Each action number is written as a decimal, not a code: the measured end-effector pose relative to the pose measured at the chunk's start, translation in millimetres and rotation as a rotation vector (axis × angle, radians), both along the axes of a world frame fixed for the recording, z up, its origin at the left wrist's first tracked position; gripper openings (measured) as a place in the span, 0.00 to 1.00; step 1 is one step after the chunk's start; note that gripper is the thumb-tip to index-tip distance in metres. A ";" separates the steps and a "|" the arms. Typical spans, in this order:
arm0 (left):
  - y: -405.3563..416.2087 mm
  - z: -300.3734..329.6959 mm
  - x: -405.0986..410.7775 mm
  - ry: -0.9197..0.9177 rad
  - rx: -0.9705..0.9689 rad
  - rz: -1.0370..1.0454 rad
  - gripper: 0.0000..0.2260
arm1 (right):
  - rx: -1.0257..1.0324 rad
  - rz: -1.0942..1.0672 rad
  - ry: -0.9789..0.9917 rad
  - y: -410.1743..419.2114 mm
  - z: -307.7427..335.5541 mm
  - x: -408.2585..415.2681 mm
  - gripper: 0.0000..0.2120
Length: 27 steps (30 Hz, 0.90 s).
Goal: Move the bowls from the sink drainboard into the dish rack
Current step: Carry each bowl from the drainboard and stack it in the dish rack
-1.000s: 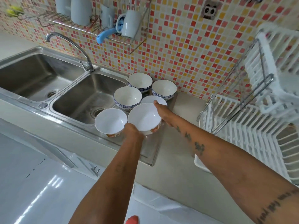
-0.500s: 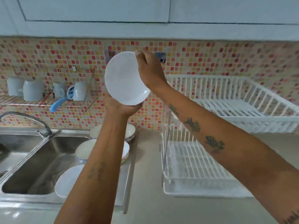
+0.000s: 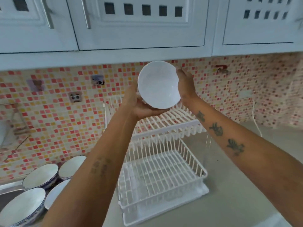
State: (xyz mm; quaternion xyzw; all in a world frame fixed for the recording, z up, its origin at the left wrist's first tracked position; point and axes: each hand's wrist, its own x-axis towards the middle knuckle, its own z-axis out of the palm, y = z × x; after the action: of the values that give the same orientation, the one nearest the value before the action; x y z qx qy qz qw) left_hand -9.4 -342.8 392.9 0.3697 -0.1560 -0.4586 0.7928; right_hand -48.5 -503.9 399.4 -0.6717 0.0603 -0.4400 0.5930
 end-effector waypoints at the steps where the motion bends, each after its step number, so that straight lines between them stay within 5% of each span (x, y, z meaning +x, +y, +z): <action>1: -9.2 2.1 -6.9 -0.024 0.036 0.010 0.22 | 0.010 -0.010 0.034 -14.3 -3.8 -1.8 0.16; 5: -48.5 -6.7 1.2 -0.337 0.303 0.248 0.13 | 0.103 0.014 0.166 -54.4 -19.8 -9.6 0.19; 12: -107.3 -46.9 19.8 -1.004 0.580 0.469 0.30 | 0.039 -0.051 0.441 -78.7 -44.8 -8.5 0.21; 17: -122.8 -67.5 19.2 -1.485 0.692 0.499 0.32 | 0.054 -0.104 0.418 -86.1 -54.6 -2.9 0.20; 27: -130.0 -83.6 25.4 -1.785 0.906 0.318 0.34 | -0.077 -0.110 0.785 -91.3 -63.1 7.5 0.19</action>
State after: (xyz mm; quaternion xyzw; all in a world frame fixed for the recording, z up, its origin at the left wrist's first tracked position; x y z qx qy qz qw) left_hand 16.1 -472.8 309.3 0.8600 -0.4518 0.0803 0.2233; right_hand -41.0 -595.2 336.2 -0.8064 0.3017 -0.1828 0.4746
